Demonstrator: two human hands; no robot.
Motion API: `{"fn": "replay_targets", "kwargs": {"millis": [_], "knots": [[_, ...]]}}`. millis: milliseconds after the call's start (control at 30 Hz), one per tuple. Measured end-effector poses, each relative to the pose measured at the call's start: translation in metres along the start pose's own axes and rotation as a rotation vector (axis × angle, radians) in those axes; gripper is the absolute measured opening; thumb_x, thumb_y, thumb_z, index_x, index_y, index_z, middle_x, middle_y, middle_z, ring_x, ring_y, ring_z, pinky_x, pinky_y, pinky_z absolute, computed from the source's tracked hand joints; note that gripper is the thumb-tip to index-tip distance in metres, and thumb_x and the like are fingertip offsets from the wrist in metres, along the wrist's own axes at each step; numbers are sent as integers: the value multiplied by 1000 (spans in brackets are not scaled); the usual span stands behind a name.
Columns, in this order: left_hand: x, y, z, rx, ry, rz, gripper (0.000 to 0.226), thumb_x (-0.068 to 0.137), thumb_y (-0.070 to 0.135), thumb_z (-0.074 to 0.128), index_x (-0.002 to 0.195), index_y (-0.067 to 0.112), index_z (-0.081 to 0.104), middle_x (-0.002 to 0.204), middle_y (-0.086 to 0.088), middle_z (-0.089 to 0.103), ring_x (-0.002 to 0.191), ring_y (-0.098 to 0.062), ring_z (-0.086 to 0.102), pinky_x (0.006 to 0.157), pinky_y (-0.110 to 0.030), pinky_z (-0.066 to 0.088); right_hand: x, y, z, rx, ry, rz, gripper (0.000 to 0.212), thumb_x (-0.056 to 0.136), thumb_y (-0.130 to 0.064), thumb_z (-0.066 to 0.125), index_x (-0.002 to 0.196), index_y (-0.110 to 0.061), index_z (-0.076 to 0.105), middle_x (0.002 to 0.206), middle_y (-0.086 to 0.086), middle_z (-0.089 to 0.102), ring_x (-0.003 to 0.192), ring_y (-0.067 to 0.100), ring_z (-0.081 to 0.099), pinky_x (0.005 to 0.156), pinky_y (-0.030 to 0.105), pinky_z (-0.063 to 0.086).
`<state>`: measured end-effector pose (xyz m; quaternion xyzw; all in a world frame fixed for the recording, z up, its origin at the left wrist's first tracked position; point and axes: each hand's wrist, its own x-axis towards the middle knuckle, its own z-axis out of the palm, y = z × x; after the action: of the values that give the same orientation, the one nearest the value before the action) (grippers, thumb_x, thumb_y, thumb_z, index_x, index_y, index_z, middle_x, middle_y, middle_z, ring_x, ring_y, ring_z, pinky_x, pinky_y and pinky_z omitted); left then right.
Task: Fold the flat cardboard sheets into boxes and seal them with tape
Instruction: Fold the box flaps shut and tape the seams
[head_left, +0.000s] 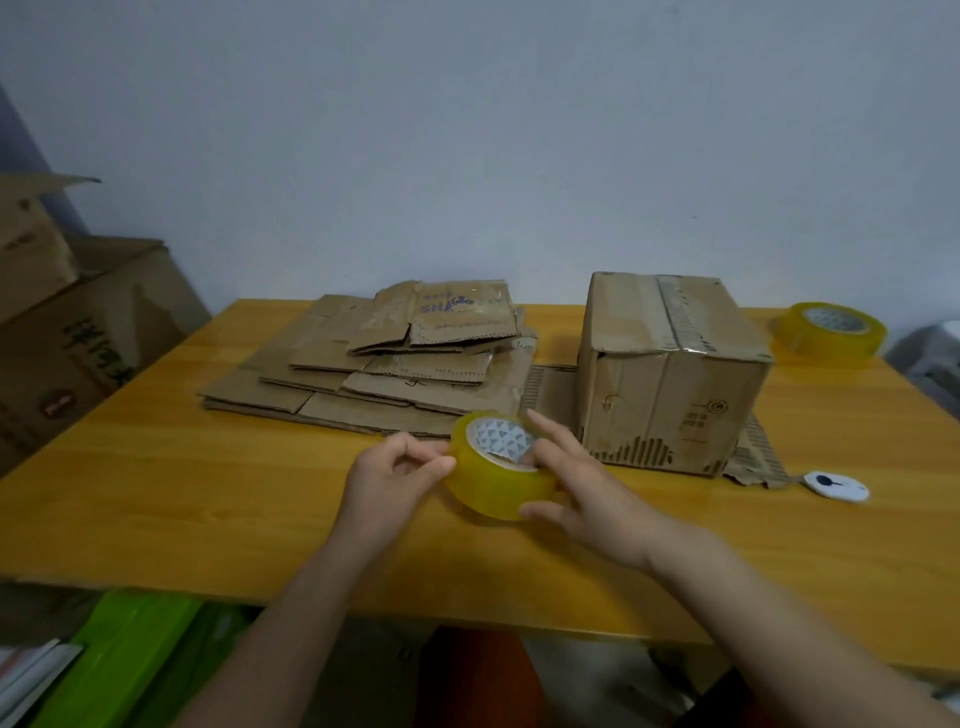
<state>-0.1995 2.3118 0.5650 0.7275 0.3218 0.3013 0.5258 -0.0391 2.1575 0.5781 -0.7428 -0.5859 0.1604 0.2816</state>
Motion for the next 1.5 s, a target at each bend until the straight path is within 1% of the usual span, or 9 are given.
{"fn": "replay_targets", "kwargs": {"millis": [167,300,500,633,833,1000,1200,1367,1500], "knots": [[-10,49,10,-263,-53,-171,8,83,6,69,83,1,63,83,-6,73,77,-13,72,60,-17,55,-36,-6,-21,88,296,-71,90,71,-34,81,138,-47,23,156,-23,4,141,-2,17,110,20,26],[-25,77,37,-591,-291,-369,16,75,7,67,85,-2,58,96,-22,71,85,-31,72,60,-27,58,-52,10,-26,508,742,-20,60,83,-23,73,134,-30,44,130,-7,54,120,6,52,94,21,48],[-34,100,83,-731,-504,-308,20,70,7,69,83,1,55,97,-27,70,88,-33,71,68,-30,59,-60,19,-42,1499,744,162,41,72,-9,70,110,-3,60,98,14,73,86,29,71,57,33,58],[-25,101,87,-632,-525,-349,18,73,10,68,86,-3,65,99,-24,70,87,-27,71,72,-34,60,-75,28,-64,1188,828,218,23,84,6,61,102,-8,64,86,7,74,78,23,72,50,28,55],[-6,106,85,-250,-329,-156,9,86,9,65,81,2,68,72,-9,72,69,-18,69,62,-22,58,-99,55,-104,466,1106,343,53,78,15,53,107,-28,56,94,-15,59,89,7,58,64,20,48],[1,102,89,-102,-297,-115,9,89,9,65,79,8,66,76,-4,66,75,-14,65,78,-30,57,-97,59,-94,528,1151,328,46,80,11,57,96,-32,59,86,-18,61,77,-3,56,57,16,45],[6,99,97,-639,-460,-476,15,69,7,71,82,3,67,76,-9,69,75,-20,66,83,-42,57,-101,66,-98,592,1181,219,30,83,-2,55,85,-31,63,78,-8,65,79,16,60,65,35,51],[14,100,95,82,-318,-59,4,83,17,69,81,14,69,82,3,72,81,-12,65,72,-23,50,-108,79,-113,299,1108,226,31,80,6,54,93,-21,58,83,-2,61,77,12,56,60,14,43],[41,108,77,57,-346,-65,11,85,18,68,76,14,70,79,0,71,82,-20,64,82,-35,53,-117,99,-135,8,989,403,44,75,15,48,105,-16,56,93,3,57,87,21,51,62,30,35]]}}
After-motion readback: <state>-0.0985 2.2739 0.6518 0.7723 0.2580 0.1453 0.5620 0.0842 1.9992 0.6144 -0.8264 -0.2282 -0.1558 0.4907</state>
